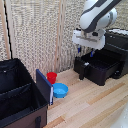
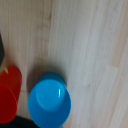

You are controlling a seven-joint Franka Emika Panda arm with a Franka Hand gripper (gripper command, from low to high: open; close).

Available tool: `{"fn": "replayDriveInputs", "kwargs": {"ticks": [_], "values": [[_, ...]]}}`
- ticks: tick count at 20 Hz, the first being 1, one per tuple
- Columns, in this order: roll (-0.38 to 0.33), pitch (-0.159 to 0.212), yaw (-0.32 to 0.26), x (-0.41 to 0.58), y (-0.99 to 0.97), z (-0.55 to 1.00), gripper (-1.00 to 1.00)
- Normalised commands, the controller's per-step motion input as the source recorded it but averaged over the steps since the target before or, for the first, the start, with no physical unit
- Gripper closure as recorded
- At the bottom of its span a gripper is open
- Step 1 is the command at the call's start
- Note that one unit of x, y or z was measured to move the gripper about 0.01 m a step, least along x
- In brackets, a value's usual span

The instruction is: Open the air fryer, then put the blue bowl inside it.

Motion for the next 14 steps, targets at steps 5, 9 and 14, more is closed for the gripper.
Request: {"fn": "replayDriveInputs", "kwargs": {"ticks": [5, 9, 14], "values": [[0.249, 0.131, 0.049, -0.006, 0.43, 0.04, -1.00], [0.221, 0.104, 0.083, -0.059, 0.46, -0.03, -1.00], [0.181, 0.064, 0.120, -0.041, 0.46, -0.15, -1.00]]}}
